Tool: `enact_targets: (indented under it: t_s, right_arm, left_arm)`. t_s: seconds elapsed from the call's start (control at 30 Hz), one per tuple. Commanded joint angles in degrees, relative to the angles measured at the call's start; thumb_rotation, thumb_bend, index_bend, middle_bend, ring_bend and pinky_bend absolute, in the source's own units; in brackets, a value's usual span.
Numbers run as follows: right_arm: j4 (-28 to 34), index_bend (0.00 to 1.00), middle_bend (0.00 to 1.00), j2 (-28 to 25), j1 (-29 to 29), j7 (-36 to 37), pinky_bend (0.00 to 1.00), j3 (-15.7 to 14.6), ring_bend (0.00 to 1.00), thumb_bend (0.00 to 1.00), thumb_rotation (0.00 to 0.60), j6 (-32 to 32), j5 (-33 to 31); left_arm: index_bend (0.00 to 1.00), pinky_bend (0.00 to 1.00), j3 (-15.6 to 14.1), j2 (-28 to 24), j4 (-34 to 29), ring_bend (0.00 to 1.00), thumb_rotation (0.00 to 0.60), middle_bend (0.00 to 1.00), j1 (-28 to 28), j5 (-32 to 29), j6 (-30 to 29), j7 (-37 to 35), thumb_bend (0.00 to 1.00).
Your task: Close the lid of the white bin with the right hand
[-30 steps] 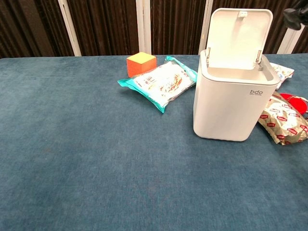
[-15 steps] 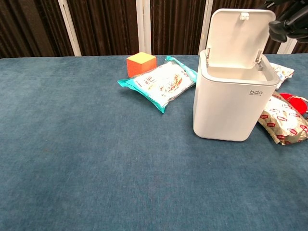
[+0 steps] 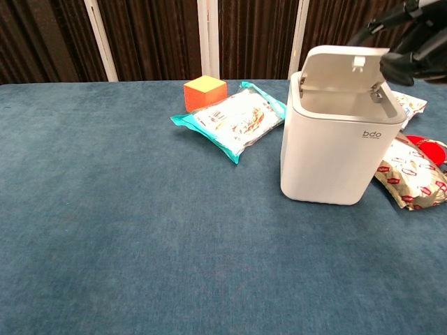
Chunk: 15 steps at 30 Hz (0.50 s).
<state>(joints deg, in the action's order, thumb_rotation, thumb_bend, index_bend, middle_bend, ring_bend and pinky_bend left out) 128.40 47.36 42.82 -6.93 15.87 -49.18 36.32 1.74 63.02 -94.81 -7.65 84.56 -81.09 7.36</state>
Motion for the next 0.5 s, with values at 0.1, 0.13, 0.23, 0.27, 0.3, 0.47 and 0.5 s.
enact_targets:
  t_s: [0.1,0.13,0.23,0.27,0.3,0.47,0.5]
  right_arm:
    - [0.35,0.22,0.72,0.94,-0.09,-0.83,0.78,-2.07,0.81,0.66,0.600,0.30,0.82]
    - [0.50,0.21,0.72,1.15,-0.12,-1.00,0.78,-2.45,0.81,0.66,0.600,0.19,1.10]
    - [0.93,0.18,0.72,1.75,-0.21,-1.80,0.78,-3.57,0.81,0.66,0.600,-0.18,2.09]
    - [1.08,0.17,0.72,2.00,-0.22,-2.07,0.78,-3.96,0.81,0.66,0.600,-0.31,2.40]
    - [1.15,0.15,0.72,2.16,-0.21,-2.23,0.78,-4.21,0.81,0.66,0.600,-0.37,2.54]
    - [1.14,0.10,0.72,3.15,-0.03,-2.99,0.78,-5.56,0.81,0.66,0.600,-0.85,2.86]
    - [1.11,0.10,0.72,3.32,0.02,-3.10,0.78,-5.79,0.81,0.66,0.600,-0.96,2.84]
  left_arm:
    - [0.00,0.00,-0.06,0.00,0.00,0.00,0.600,0.00,-0.01,0.07,0.00,0.05,0.00]
    - [0.00,0.00,-0.08,0.00,-0.02,0.00,0.600,0.00,-0.01,0.09,0.00,0.06,0.00]
    - [0.00,0.00,-0.11,0.02,-0.05,0.00,0.600,0.00,-0.04,0.16,0.00,0.14,0.00]
    - [0.00,0.00,-0.13,0.04,-0.06,0.00,0.600,0.00,-0.03,0.17,-0.01,0.13,0.00]
    - [0.00,0.00,-0.13,0.04,-0.07,0.00,0.600,0.00,-0.03,0.18,-0.02,0.13,0.00]
    - [0.00,0.00,-0.16,-0.01,-0.14,0.00,0.600,0.00,0.00,0.19,-0.08,0.15,0.00]
    - [0.00,0.00,-0.15,-0.03,-0.16,0.00,0.600,0.00,-0.01,0.17,-0.07,0.12,0.00]
